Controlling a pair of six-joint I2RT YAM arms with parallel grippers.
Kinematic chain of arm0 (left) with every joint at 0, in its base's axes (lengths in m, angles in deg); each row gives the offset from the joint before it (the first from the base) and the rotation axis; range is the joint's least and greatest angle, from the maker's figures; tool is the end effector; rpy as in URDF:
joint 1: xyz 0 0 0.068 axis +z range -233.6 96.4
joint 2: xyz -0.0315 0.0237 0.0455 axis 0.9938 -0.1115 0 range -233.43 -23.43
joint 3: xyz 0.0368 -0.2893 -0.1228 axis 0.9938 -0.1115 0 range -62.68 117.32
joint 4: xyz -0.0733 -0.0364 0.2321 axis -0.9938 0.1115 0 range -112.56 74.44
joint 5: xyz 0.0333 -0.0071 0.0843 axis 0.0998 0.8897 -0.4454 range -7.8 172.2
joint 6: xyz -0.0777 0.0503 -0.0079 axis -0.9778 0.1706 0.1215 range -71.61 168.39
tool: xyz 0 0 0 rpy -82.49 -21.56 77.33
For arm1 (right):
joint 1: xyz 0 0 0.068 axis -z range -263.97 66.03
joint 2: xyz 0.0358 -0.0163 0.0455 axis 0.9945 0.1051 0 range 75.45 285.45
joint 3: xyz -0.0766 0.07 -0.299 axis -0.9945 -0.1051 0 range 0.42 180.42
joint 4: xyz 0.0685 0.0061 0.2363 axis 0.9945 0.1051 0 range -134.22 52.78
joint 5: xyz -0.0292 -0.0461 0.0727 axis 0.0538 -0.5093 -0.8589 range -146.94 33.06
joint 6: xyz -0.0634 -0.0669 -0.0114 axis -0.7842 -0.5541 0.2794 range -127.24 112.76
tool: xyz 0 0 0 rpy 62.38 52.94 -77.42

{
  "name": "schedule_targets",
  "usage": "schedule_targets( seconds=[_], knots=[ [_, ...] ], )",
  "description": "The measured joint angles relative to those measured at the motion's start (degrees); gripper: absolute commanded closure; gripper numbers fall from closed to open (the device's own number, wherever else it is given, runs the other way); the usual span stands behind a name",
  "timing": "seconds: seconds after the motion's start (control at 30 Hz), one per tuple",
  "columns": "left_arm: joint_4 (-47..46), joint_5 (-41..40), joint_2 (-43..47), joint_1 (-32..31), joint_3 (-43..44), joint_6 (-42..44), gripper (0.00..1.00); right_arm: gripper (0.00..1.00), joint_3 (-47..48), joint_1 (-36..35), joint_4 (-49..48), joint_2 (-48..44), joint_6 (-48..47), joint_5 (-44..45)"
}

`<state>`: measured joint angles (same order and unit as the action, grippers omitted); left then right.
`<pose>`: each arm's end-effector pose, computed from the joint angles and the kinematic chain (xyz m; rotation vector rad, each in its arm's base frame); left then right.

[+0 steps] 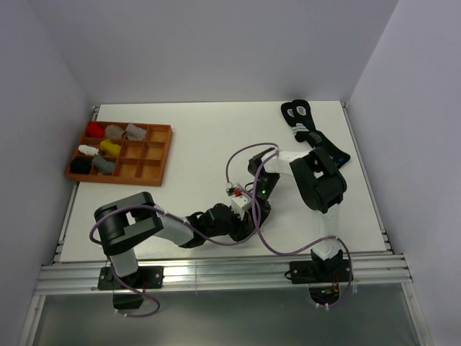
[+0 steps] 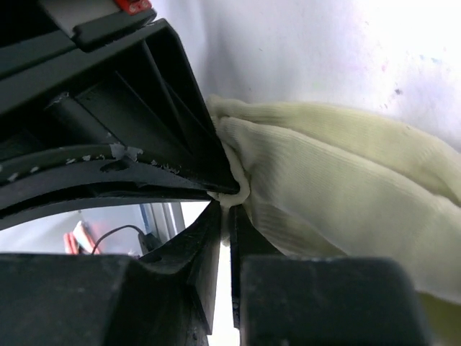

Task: Roll the socks
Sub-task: Roll the sock at the center of the board.

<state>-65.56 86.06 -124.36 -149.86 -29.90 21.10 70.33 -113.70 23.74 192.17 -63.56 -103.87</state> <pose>0.1405 -0.3335 0.1601 0.7745 2.0482 -1.0639 0.2339 0.2038 0.1447 1.6207 -2.1058 -1.2512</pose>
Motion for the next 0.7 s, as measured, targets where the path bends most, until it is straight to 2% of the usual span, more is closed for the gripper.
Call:
schedule_targets(
  seconds=[0.03, 0.2, 0.27, 0.7],
  knots=[
    [0.0, 0.5, -0.3, 0.2, 0.2, -0.2, 0.84, 0.79, -0.5, 0.2, -0.6, -0.5, 0.4, 0.2],
    [-0.3, 4.0, -1.6, 1.7, 1.2, -2.0, 0.97, 0.63, -4.0, 1.3, -4.6, -4.6, 2.9, 0.9],
    [-0.4, 5.7, -2.4, 2.4, 2.0, -3.0, 1.0, 0.62, -5.7, 1.9, -6.7, -7.1, 4.3, 0.9],
    [0.4, 15.5, -8.2, 2.9, 11.4, -12.0, 1.0, 0.54, -18.1, 10.6, -20.4, -25.6, 12.7, 8.8]
  ],
)
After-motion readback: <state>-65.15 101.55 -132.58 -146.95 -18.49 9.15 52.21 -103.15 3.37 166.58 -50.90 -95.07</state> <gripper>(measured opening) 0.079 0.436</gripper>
